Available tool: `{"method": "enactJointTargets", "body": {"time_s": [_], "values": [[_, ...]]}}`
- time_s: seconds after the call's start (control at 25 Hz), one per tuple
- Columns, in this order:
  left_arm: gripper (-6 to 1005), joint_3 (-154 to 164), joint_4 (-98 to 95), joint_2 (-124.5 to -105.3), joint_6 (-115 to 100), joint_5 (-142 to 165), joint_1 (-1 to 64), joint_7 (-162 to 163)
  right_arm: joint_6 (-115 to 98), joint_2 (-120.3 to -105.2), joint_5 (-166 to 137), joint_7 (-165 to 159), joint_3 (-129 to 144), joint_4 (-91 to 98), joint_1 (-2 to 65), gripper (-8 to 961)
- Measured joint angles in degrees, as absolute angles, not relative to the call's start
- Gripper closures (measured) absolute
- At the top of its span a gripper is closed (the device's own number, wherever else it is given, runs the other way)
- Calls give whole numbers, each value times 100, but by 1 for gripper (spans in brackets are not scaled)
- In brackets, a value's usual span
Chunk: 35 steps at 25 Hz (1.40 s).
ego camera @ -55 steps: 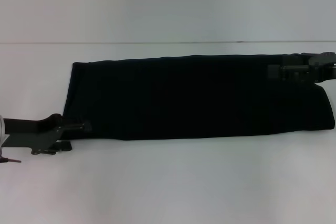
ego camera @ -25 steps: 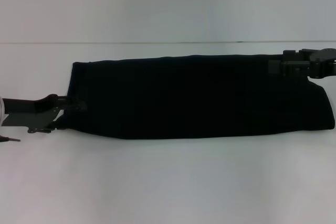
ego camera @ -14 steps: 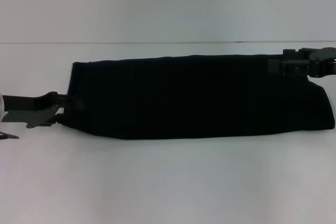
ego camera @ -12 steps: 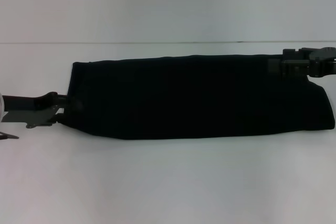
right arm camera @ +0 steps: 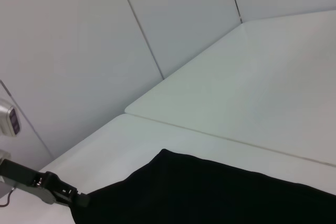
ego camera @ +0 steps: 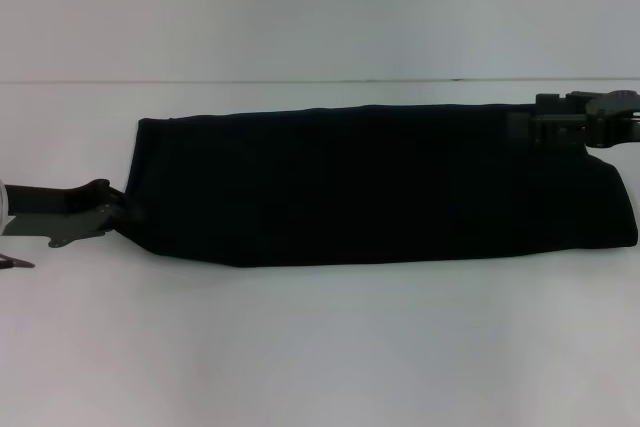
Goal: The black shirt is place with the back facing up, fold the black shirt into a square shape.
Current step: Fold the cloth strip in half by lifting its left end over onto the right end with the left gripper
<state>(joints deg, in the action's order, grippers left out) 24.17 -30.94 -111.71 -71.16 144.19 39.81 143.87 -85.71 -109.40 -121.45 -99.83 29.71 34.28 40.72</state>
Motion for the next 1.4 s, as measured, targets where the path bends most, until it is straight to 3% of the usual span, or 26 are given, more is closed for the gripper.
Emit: {"method": "enactJointTargets", "body": {"time_s": [0.36, 0.64, 0.92, 1.12, 1.28, 1.4], "values": [[960, 2361, -3245, -11193, -7128, 14477, 3818, 14186, -8457, -11080, -12072, -10050, 2970, 3426, 4084, 35], [964, 2101, -3857, -11171, -7405, 14475, 3332, 13853, -8106, -11309, -12061, -10193, 2996, 3355, 4263, 38], [933, 977, -4830, -10867, -7959, 14682, 2684, 13796, -7825, -11508, -12051, -10179, 2983, 3344, 4469, 38], [910, 580, -5058, -10679, -8615, 14577, 2798, 13791, -7814, -11537, -11935, -10071, 2996, 3344, 4416, 38], [892, 1036, -4875, -10821, -9266, 13630, 3364, 13702, -7938, -11495, -11901, -10033, 2966, 3363, 4214, 38], [879, 1831, -4597, -11112, -9400, 13015, 4006, 13649, -8146, -11396, -11775, -9957, 2965, 3395, 4021, 38]]}}
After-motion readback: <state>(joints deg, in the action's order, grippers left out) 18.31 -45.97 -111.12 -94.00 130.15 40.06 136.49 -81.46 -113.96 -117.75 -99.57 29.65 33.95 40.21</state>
